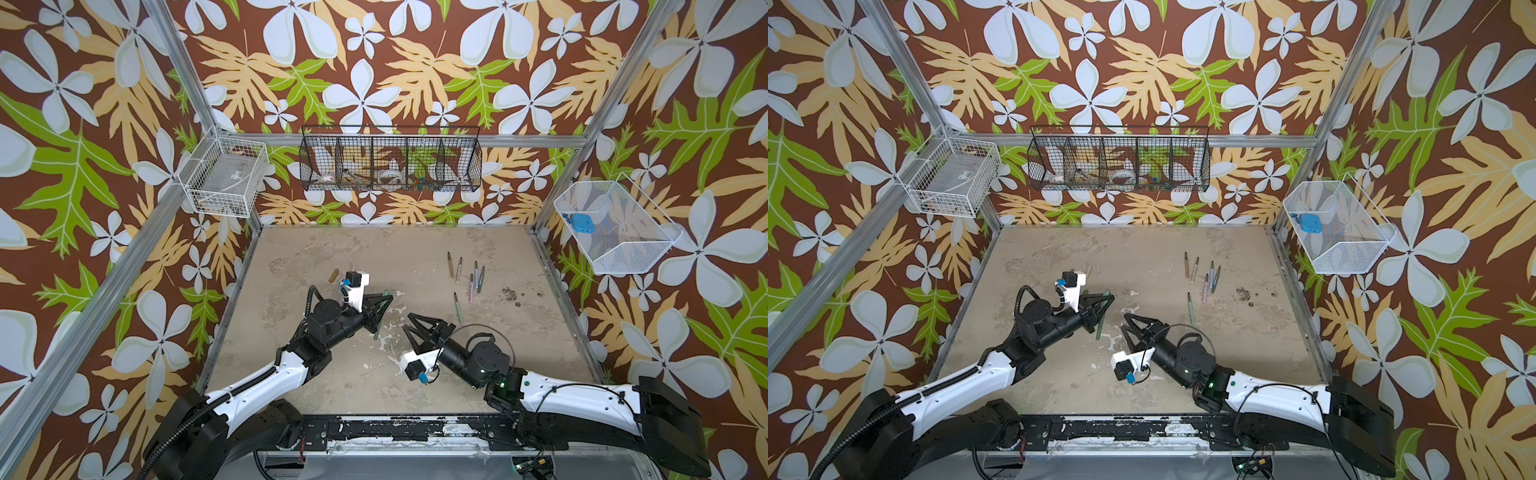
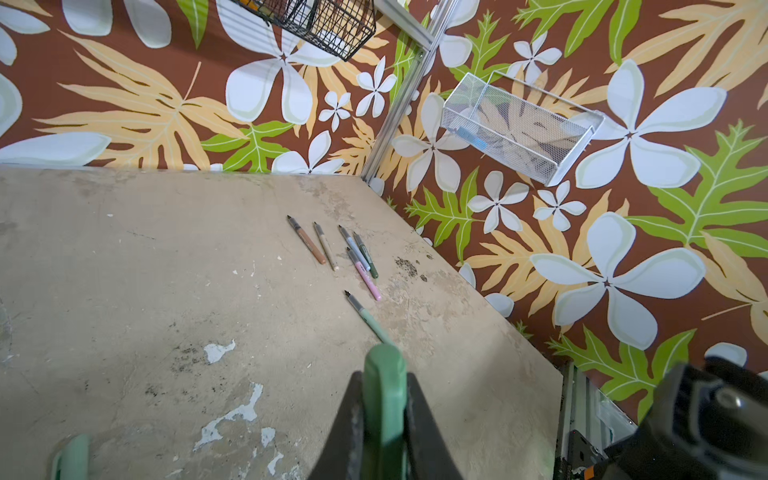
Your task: Open the pen caps
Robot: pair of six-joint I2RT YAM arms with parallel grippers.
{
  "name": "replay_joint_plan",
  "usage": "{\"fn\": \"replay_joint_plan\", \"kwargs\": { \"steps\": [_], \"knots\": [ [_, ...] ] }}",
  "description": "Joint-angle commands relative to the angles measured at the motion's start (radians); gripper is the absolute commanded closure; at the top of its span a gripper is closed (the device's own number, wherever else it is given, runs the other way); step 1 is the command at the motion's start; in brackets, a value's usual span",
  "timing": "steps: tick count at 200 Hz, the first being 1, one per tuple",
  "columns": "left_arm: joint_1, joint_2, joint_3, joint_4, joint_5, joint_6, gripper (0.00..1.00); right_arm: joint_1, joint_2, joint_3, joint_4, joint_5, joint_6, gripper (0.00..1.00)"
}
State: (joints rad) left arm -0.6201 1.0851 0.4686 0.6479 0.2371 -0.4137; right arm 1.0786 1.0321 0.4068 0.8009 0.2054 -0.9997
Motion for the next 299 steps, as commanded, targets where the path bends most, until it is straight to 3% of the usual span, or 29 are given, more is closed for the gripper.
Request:
{"fn": "replay_joint_plan", "kwargs": {
  "steps": [1,30,75,101,127,198,299],
  "knots": [
    [0.003,0.012,-0.017,0.124,0.012,0.004,1.0,-0.047,-0.033,0.044,-0.14,-0.043,0.42,0.52],
    [0.003,0.028,-0.034,0.172,0.036,0.013,1.0,-0.105,-0.065,0.082,-0.24,-0.201,0.678,0.51],
    [0.002,0.016,-0.065,0.236,0.048,0.016,1.0,-0.257,0.005,0.134,-0.298,-0.624,1.064,0.52],
    [0.003,0.018,-0.079,0.263,0.042,0.019,1.0,-0.336,0.122,0.192,-0.31,-0.857,1.203,0.58],
    [0.003,0.009,-0.08,0.266,0.044,0.02,1.0,-0.341,0.231,0.207,-0.236,-0.986,1.309,0.59],
    [0.003,0.022,-0.126,0.419,0.06,-0.072,1.0,-0.342,0.374,0.164,0.022,-0.995,1.451,0.55],
    [-0.038,0.01,-0.127,0.458,0.005,-0.083,1.0,-0.342,0.429,0.153,0.214,-1.047,1.54,0.65]
  ]
}}
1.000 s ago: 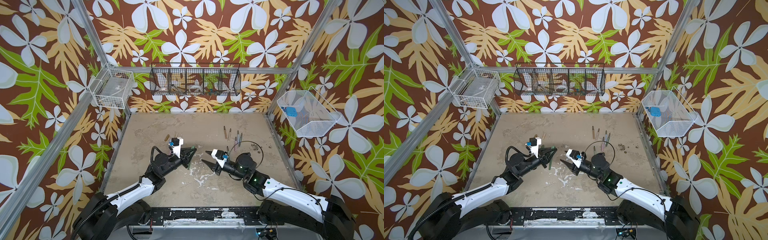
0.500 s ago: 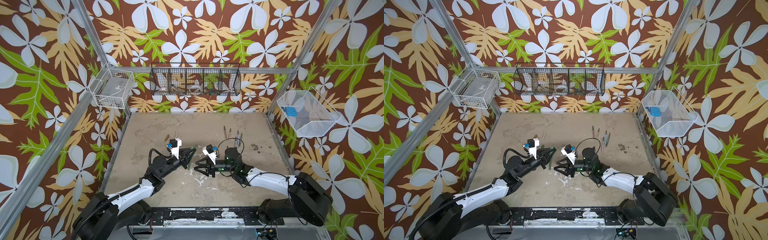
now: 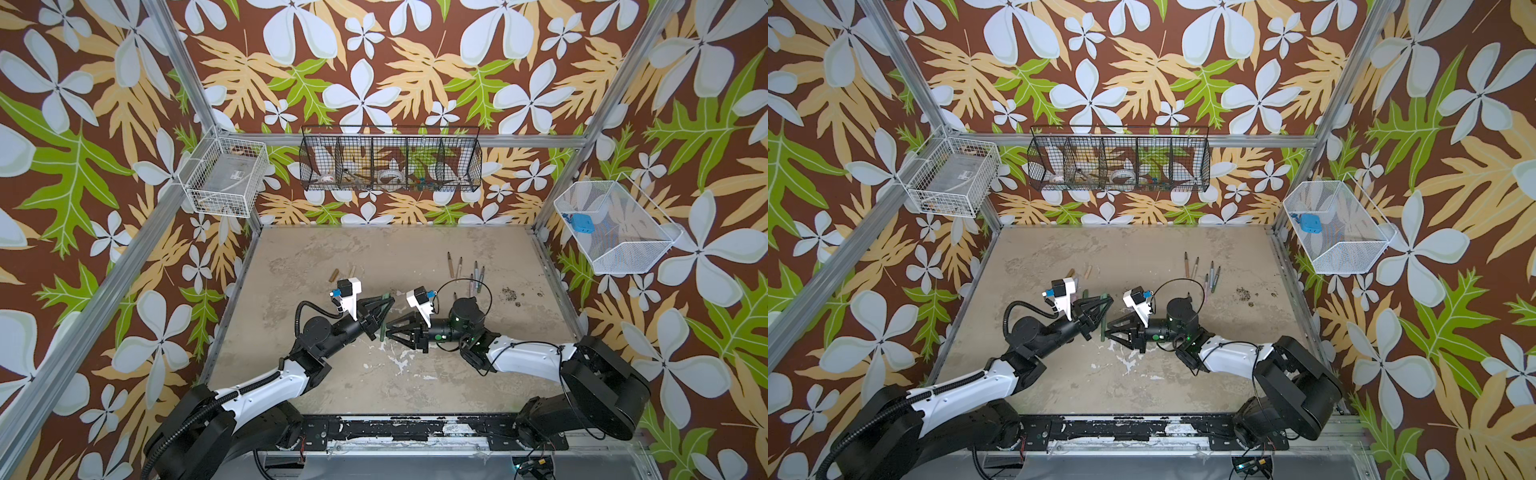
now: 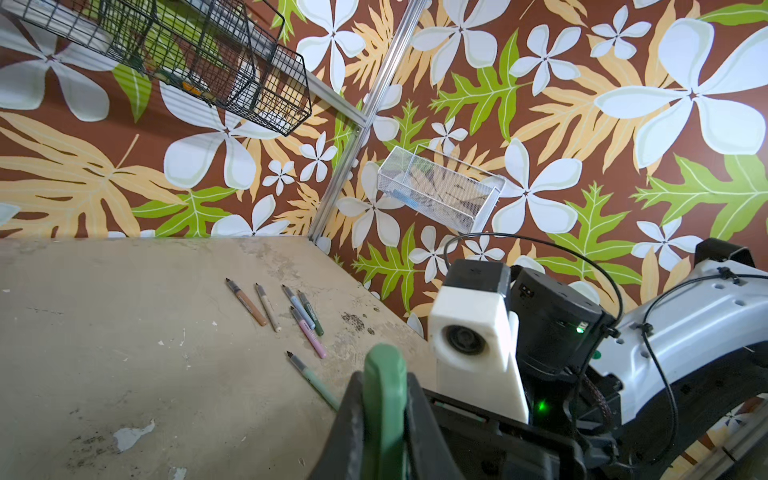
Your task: Open the pen caps
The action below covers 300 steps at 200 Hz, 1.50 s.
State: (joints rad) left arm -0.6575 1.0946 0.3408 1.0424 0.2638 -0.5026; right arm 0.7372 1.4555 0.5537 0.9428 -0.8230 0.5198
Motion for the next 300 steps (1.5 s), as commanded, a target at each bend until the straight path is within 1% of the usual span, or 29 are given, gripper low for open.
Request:
{"fn": "replay_joint_plan", "kwargs": {
  "steps": [1,25,66,86,107,127,144,148,153,161,171,198,213,237,257,292,300],
  "knots": [
    [-0.001,0.0,0.0,0.065,-0.021,0.006,1.0,0.0,0.007,0.006,0.073,-0.019,0.022,0.65],
    [-0.001,0.017,0.007,0.083,0.0,-0.006,1.0,0.0,0.026,0.008,0.123,-0.045,0.053,0.65],
    [-0.001,0.05,-0.008,0.15,0.049,-0.037,1.0,0.0,0.055,0.02,0.165,-0.047,0.093,0.67],
    [-0.007,0.074,0.003,0.154,0.098,-0.023,1.0,0.002,0.078,0.032,0.172,-0.059,0.104,0.69],
    [-0.007,0.095,0.005,0.191,0.117,-0.035,1.0,0.004,0.087,0.033,0.183,-0.06,0.105,0.82],
    [-0.007,0.1,0.005,0.199,0.12,-0.032,1.0,0.003,0.082,0.029,0.179,-0.052,0.096,0.88],
    [-0.007,0.097,-0.001,0.2,0.119,-0.028,1.0,0.003,0.07,0.025,0.156,-0.031,0.076,0.98],
    [-0.007,0.093,-0.003,0.202,0.12,-0.028,0.97,0.003,0.066,0.025,0.146,-0.025,0.067,1.0],
    [-0.007,0.091,-0.008,0.202,0.117,-0.025,0.93,0.001,0.06,0.023,0.129,-0.018,0.055,1.0],
    [-0.007,0.081,-0.014,0.199,0.115,-0.022,0.91,0.001,0.049,0.024,0.097,-0.004,0.033,1.0],
    [-0.006,0.069,-0.017,0.181,0.126,-0.01,0.84,0.002,0.035,0.03,0.039,0.014,0.001,1.0],
    [-0.005,0.047,-0.005,0.112,0.157,0.023,0.76,0.002,0.002,0.051,-0.128,0.055,-0.095,1.0],
    [-0.004,0.045,-0.007,0.103,0.171,0.03,0.71,0.004,-0.017,0.056,-0.195,0.072,-0.141,1.0],
    [-0.005,0.051,0.001,0.088,0.195,0.033,0.65,0.002,-0.04,0.061,-0.27,0.089,-0.193,1.0],
    [-0.005,0.055,0.012,0.07,0.202,0.033,0.66,0.003,-0.058,0.057,-0.283,0.093,-0.203,1.0],
    [-0.005,0.053,0.018,0.051,0.202,0.038,0.76,0.002,-0.068,0.054,-0.289,0.085,-0.213,1.0],
    [-0.005,0.057,0.023,0.046,0.212,0.039,0.77,0.002,-0.068,0.052,-0.285,0.081,-0.214,1.0]
  ]
}}
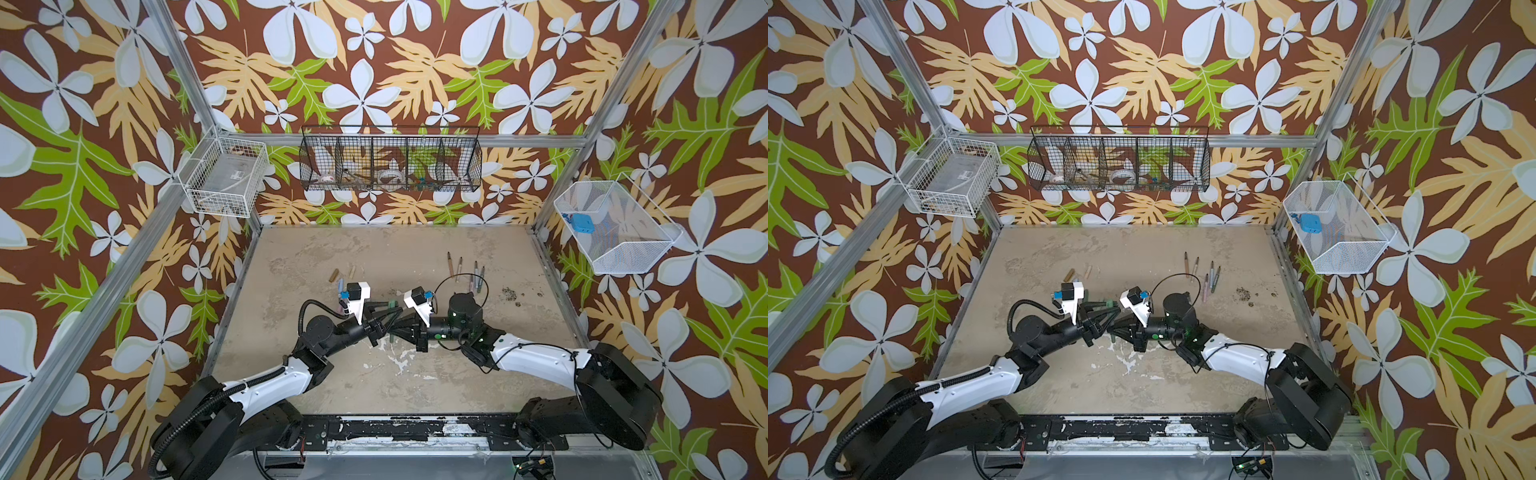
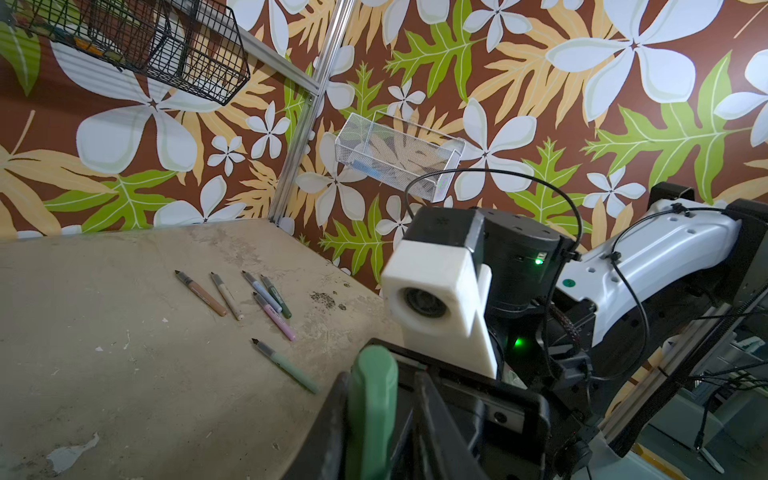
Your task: Open the pen caps
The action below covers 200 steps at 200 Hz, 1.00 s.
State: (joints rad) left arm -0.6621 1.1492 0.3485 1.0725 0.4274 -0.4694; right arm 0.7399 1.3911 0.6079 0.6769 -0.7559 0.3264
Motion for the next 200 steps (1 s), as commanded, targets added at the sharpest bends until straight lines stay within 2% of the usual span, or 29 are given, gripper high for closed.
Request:
{"fn": "replay_joint_plan", "kwargs": {
  "steps": [1,15,40,49,77,93,120,160,200],
  "knots": [
    [-0.001,0.003,0.016,0.015,0.049,0.007,0.77,0.0,-0.003,-0.002,-0.018,0.013,-0.021,1.0],
    [0.001,0.013,0.021,0.018,0.063,0.006,0.82,0.0,-0.006,-0.011,-0.003,0.007,-0.02,1.0],
    [0.0,0.01,0.019,0.02,0.065,0.012,0.99,-0.001,-0.014,-0.012,-0.013,0.007,-0.036,1.0],
    [-0.001,0.005,0.014,0.021,0.061,0.014,1.0,-0.002,-0.024,-0.016,-0.016,0.007,-0.042,1.0],
    [0.0,-0.005,-0.024,0.076,0.025,0.003,1.0,-0.002,-0.087,-0.078,0.052,0.036,-0.049,0.69],
    [-0.002,0.012,-0.043,0.146,0.028,-0.033,1.0,-0.002,-0.109,-0.101,0.089,0.055,-0.037,0.61],
    [-0.002,0.049,-0.045,0.246,0.097,-0.089,1.0,-0.002,-0.1,-0.112,0.161,0.03,0.021,0.6],
    [-0.004,0.049,-0.078,0.329,0.077,-0.117,1.0,-0.001,-0.047,-0.125,0.289,-0.012,0.121,0.57],
    [-0.008,0.059,-0.104,0.392,0.054,-0.124,1.0,-0.002,-0.015,-0.137,0.376,-0.041,0.162,0.63]
  ]
}}
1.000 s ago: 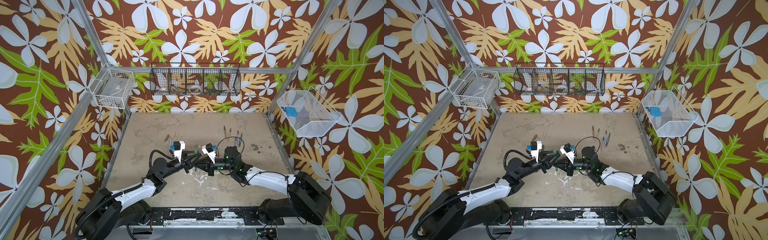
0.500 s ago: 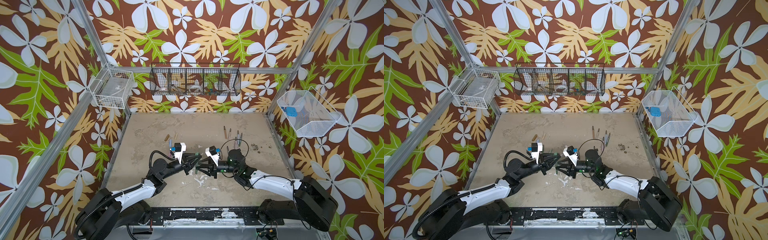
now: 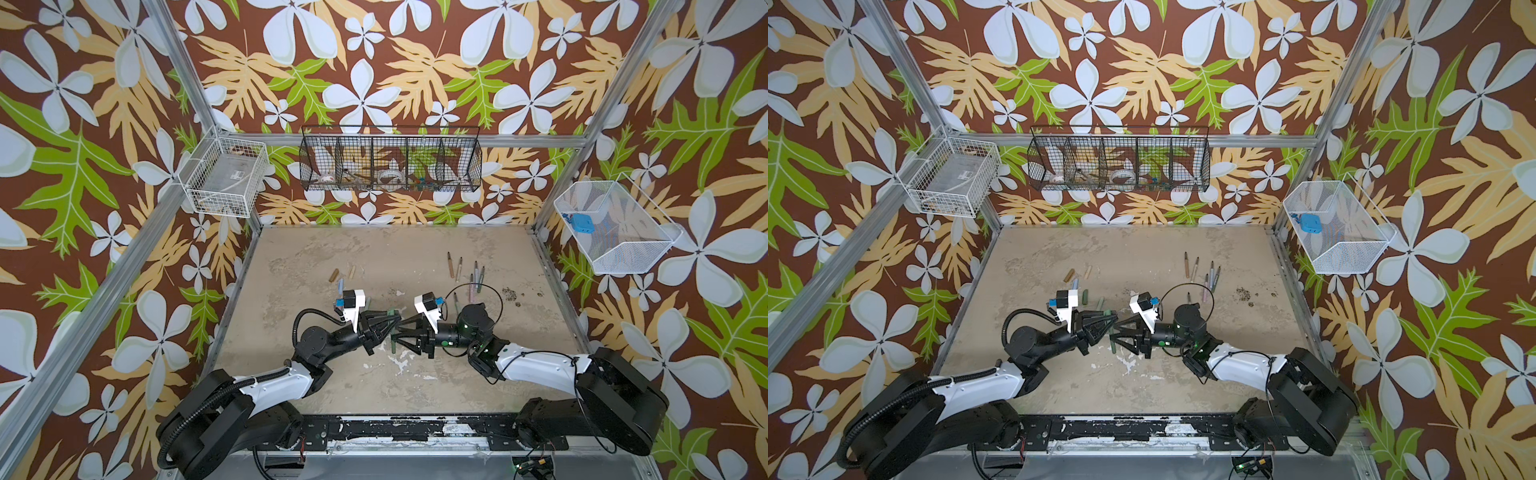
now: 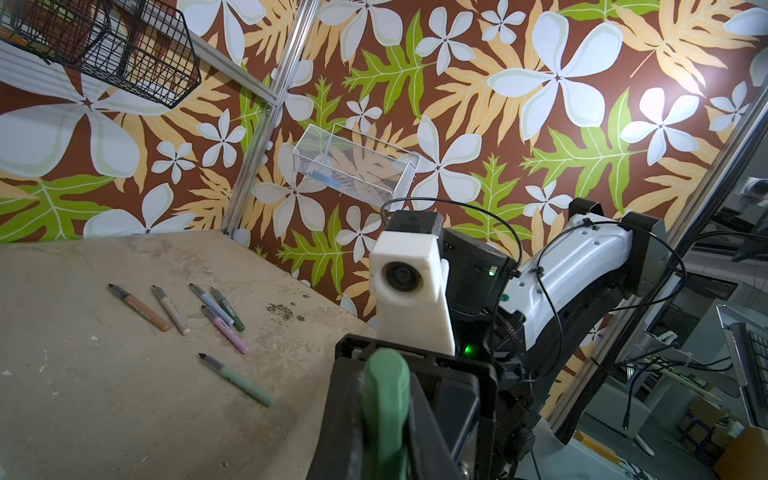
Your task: Open the pen caps
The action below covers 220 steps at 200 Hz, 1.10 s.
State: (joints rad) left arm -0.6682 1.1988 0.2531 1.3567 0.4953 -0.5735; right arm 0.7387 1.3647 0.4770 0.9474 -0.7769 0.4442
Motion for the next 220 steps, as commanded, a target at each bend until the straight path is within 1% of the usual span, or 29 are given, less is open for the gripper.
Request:
{"fn": "replay_joint_plan", "kwargs": {
  "steps": [1,17,35,55,83,104,140,156,187,206,220],
  "knots": [
    [-0.002,0.009,-0.009,0.11,-0.014,-0.021,1.0,-0.001,0.011,-0.006,0.105,-0.02,0.044,0.63],
    [-0.002,0.027,-0.011,0.137,-0.016,-0.033,1.0,0.0,0.027,-0.006,0.139,-0.037,0.061,0.64],
    [-0.004,0.044,-0.012,0.168,-0.015,-0.05,1.0,0.0,0.051,0.0,0.176,-0.059,0.088,0.7],
    [-0.005,0.053,-0.016,0.192,-0.011,-0.054,1.0,0.001,0.071,0.003,0.211,-0.077,0.114,0.7],
    [-0.005,0.053,-0.018,0.194,-0.014,-0.048,1.0,0.004,0.083,0.005,0.223,-0.082,0.114,0.72],
    [-0.004,0.055,-0.017,0.194,-0.014,-0.048,1.0,0.011,0.094,0.013,0.229,-0.091,0.115,0.78],
    [-0.005,0.062,-0.016,0.193,-0.015,-0.047,1.0,0.039,0.121,0.037,0.231,-0.108,0.109,0.79],
    [-0.005,0.064,-0.017,0.194,-0.015,-0.046,1.0,0.042,0.117,0.033,0.235,-0.096,0.106,0.83],
    [-0.005,0.073,-0.015,0.195,-0.016,-0.047,1.0,0.041,0.103,0.022,0.229,-0.077,0.088,1.0],
    [-0.005,0.085,-0.011,0.201,-0.016,-0.051,1.0,0.042,0.099,0.024,0.212,-0.063,0.078,1.0],
    [-0.005,0.085,-0.015,0.203,-0.027,-0.055,1.0,0.042,0.092,0.026,0.185,-0.032,0.065,1.0]
  ]
}}
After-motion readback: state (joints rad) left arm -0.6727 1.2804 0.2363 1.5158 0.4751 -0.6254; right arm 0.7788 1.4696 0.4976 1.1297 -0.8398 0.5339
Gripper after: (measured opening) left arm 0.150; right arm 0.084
